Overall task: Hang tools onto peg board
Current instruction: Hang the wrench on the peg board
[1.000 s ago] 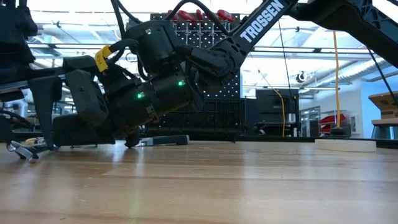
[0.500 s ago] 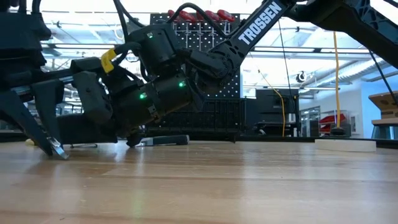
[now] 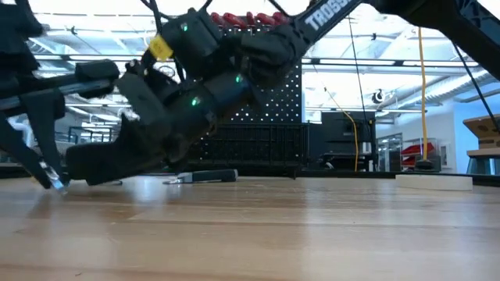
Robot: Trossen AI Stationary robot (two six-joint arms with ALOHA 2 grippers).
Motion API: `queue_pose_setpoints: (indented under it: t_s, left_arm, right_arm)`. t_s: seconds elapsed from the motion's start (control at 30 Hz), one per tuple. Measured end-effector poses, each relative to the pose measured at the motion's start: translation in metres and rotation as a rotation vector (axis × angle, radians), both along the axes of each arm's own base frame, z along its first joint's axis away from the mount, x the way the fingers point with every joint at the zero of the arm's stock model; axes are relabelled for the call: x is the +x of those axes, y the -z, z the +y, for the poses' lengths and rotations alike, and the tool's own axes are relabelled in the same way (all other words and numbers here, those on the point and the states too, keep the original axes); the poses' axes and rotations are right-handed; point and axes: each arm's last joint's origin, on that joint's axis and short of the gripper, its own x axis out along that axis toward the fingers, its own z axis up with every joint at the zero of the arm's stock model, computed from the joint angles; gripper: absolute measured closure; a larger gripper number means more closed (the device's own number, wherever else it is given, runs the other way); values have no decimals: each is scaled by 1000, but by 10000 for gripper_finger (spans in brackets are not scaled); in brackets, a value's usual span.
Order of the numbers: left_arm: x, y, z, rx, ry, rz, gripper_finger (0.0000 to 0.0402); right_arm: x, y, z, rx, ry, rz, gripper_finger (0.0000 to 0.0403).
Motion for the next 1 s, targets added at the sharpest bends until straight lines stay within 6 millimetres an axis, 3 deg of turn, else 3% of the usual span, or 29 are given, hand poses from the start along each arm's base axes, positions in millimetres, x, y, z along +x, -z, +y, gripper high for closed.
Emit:
queue_pose_setpoints:
  t_s: [0.17,0.33,0.57,0.73,0.87,1.0]
  left_arm:
    - [3,-14,-9,39,-3,-68,390]
    - [1,-40,-14,52,-11,-157,390]
    - [-21,-72,-14,159,-34,-355,390]
    - [-23,-82,-13,503,50,-480,390]
    - [-7,-84,-11,814,136,-471,390]
    - [14,-86,-7,1024,210,-407,390]
  right_arm:
    - [-13,-20,-1,-32,-9,122,347]
    - [-33,-43,4,-122,-23,210,335]
    - [-99,-62,0,-204,147,133,335]
    - [-146,-59,0,140,107,-244,335]
    - [-173,-60,3,453,8,-518,335]
    - [-182,-56,5,546,4,-553,334]
